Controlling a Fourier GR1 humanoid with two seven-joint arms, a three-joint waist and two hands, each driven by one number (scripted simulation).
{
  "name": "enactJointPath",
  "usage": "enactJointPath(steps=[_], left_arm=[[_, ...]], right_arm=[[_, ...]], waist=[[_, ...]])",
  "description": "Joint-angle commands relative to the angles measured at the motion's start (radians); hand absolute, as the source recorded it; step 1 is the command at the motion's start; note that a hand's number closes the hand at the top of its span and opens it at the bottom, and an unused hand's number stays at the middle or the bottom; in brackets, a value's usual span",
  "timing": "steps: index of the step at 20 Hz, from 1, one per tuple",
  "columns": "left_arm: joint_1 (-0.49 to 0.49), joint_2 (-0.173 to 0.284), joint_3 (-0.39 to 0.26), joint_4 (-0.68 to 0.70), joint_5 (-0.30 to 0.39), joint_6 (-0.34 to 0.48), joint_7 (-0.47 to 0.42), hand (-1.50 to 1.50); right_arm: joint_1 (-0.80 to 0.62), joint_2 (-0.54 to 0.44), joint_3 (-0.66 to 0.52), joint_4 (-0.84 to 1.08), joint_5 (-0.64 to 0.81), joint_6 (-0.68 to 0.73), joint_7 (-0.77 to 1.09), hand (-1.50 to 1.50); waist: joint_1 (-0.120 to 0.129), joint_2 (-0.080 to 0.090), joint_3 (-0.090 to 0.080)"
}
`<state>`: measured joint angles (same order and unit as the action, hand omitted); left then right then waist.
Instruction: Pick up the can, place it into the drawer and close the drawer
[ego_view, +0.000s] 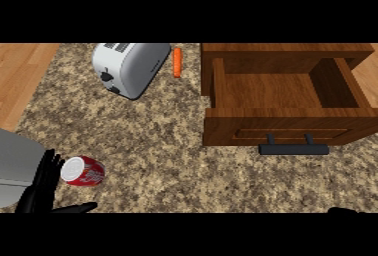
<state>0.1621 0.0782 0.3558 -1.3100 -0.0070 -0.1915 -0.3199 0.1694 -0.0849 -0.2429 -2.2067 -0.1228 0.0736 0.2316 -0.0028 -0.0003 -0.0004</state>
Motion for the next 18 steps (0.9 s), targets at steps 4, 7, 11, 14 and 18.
enactJointPath(steps=[4,7,11,14,18], left_arm=[[-0.084,0.04,0.019,0.164,0.024,0.014,-0.043,-1.5],[-0.161,0.093,0.058,0.401,0.01,0.012,-0.194,-1.5],[-0.226,0.12,0.067,0.483,0.033,0.031,-0.199,-1.5],[-0.301,0.146,0.053,0.624,0.014,0.016,-0.267,-1.5],[-0.324,0.149,0.033,0.66,0.029,0.015,-0.307,-1.5]], right_arm=[[0.026,0.005,-0.033,-0.032,-0.02,0.026,0.01,-1.5],[0.023,0.0,-0.041,-0.046,-0.027,0.035,0.009,-1.5],[0.055,0.046,0.016,-0.092,0.042,0.022,0.024,-1.5],[-0.114,-0.036,-0.052,-0.03,-0.022,-0.009,0.131,-1.5],[-0.013,-0.026,-0.09,-0.06,-0.062,0.063,0.067,-1.5]], waist=[[-0.001,0.0,0.0],[-0.003,0.0,0.0],[-0.002,0.0,0.0],[-0.002,0.002,-0.001],[-0.002,0.0,0.0]])
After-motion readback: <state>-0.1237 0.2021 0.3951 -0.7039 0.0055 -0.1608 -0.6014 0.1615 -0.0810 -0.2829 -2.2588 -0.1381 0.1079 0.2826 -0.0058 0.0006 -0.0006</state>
